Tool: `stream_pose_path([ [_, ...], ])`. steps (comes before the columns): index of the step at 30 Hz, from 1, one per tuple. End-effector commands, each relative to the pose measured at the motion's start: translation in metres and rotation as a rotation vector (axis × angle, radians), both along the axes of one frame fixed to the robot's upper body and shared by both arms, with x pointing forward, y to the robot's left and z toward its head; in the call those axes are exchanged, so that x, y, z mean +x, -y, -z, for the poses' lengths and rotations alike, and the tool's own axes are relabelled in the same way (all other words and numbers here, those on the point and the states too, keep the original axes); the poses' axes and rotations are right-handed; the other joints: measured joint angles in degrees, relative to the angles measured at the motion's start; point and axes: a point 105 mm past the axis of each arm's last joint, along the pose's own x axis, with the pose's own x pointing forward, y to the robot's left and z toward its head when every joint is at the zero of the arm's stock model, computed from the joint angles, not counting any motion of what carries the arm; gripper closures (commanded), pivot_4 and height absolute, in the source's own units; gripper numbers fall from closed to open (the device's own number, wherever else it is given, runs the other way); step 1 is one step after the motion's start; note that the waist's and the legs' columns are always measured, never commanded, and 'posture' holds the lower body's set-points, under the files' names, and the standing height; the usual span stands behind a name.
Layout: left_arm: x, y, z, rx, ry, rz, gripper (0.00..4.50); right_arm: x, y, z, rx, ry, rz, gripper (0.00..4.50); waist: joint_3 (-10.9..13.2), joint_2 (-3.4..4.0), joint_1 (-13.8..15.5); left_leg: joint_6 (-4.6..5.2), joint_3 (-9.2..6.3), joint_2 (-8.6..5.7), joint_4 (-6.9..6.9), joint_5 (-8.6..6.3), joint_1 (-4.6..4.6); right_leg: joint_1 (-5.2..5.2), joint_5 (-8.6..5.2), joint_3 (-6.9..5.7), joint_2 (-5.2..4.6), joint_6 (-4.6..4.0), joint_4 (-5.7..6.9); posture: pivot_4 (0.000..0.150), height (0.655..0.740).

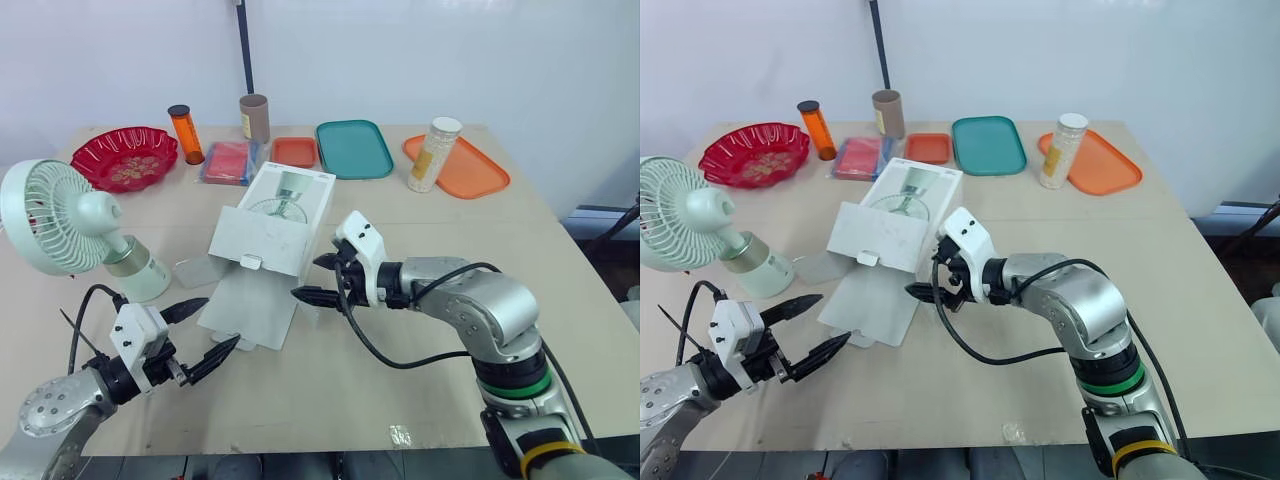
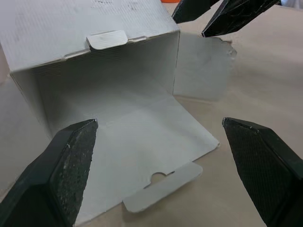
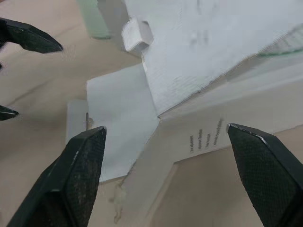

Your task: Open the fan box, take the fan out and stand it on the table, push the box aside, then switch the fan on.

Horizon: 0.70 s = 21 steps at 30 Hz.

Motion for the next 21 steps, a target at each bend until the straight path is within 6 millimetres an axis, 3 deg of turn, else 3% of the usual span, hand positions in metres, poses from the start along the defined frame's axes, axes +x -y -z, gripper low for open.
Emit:
stream_pose_path([
  [1, 0.000, 0.003, -0.004, -0.002, 0.030, 0.005, 0.00, 0.002, -0.003, -0.006, 0.000, -0.001, 0.026, 0.36, 0.0, 0.00, 0.0, 0.00, 0.00, 0.00, 0.00, 0.00, 0.00, 0.00, 0.00, 0.00, 0.00, 0.00, 0.00, 0.150, 0.7400],
  [11, 0.000, 0.003, -0.002, 0.002, 0.023, -0.003, 0.00, 0.011, -0.011, 0.004, -0.035, -0.039, 0.130, 0.36, 0.0, 0.01, -0.1, 0.00, 0.00, 0.05, 0.00, 0.00, 0.01, -0.02, -0.02, 0.00, 0.04, 0.02, 0.01, 0.150, 0.7400],
  [14, -0.002, 0.004, 0.000, 0.006, 0.022, -0.002, 0.00, 0.019, -0.004, 0.005, -0.042, -0.024, 0.179, 1.14, 0.0, 0.01, -0.2, 0.01, 0.01, 0.04, 0.00, 0.00, 0.01, -0.02, -0.02, 0.00, 0.04, 0.03, 0.01, 0.150, 0.7400],
  [21, -0.001, 0.005, 0.003, 0.011, 0.028, -0.001, 0.00, 0.031, 0.010, 0.004, -0.064, 0.004, 0.243, 4.42, 0.0, 0.01, -0.2, 0.01, 0.01, 0.05, 0.00, 0.00, 0.01, -0.03, -0.04, 0.00, 0.05, 0.05, 0.01, 0.150, 0.7400],
])
